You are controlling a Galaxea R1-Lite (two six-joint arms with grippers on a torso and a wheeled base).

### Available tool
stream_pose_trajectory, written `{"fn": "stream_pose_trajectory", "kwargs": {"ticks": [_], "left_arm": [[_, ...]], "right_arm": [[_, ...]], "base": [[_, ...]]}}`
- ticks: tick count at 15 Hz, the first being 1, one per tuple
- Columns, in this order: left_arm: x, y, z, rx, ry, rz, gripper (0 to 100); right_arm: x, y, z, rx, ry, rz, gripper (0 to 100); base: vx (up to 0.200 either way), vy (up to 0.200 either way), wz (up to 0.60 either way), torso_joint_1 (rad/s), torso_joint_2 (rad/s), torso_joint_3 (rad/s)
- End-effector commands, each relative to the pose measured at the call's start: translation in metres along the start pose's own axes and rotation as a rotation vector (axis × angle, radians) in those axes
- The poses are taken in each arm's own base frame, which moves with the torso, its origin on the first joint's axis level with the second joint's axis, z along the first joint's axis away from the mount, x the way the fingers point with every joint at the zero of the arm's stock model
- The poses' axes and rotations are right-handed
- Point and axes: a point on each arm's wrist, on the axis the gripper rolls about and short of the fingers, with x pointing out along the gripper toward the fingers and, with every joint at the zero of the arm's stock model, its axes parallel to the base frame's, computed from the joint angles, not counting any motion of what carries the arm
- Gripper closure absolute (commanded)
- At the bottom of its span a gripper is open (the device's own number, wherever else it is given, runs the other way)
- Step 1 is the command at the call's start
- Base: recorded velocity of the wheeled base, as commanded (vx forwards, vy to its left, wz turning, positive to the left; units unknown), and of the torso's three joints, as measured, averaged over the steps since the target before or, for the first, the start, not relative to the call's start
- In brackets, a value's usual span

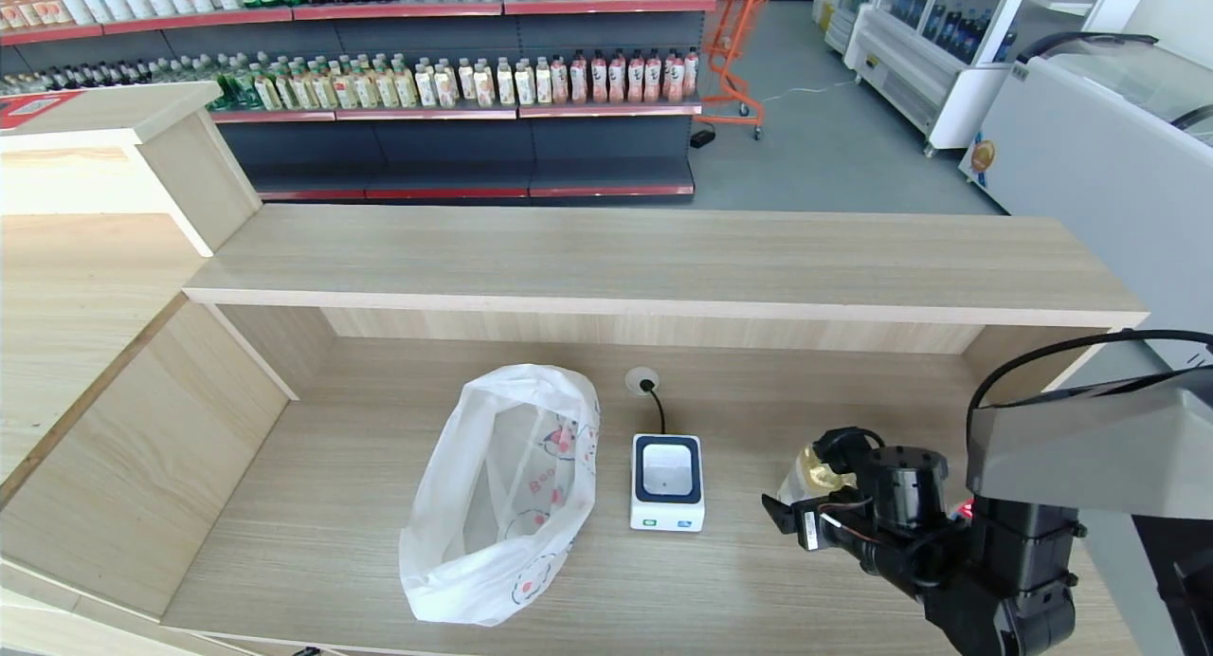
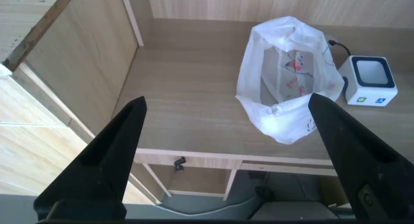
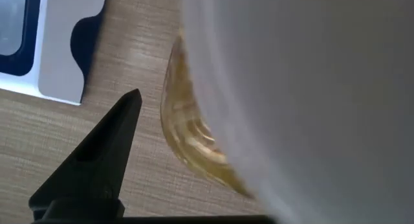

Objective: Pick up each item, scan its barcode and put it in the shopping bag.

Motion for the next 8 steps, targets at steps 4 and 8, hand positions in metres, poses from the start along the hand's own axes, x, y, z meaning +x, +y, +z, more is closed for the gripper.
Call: {"fn": "stream_pose_trajectory", "kwargs": {"ticks": [4, 8], "left_arm": [[0.0, 0.0, 0.0, 0.0, 0.0, 0.0, 0], [0.0, 0.0, 0.0, 0.0, 0.0, 0.0, 0]], "right_arm": [[0.026, 0.014, 0.0, -0.01, -0.071, 0.029, 0], [0.036, 0.016, 0.015, -0.005, -0.172, 0.029, 0]], "base": [[0.0, 0.0, 0.0, 0.0, 0.0, 0.0], [0.0, 0.0, 0.0, 0.0, 0.0, 0.0]]}}
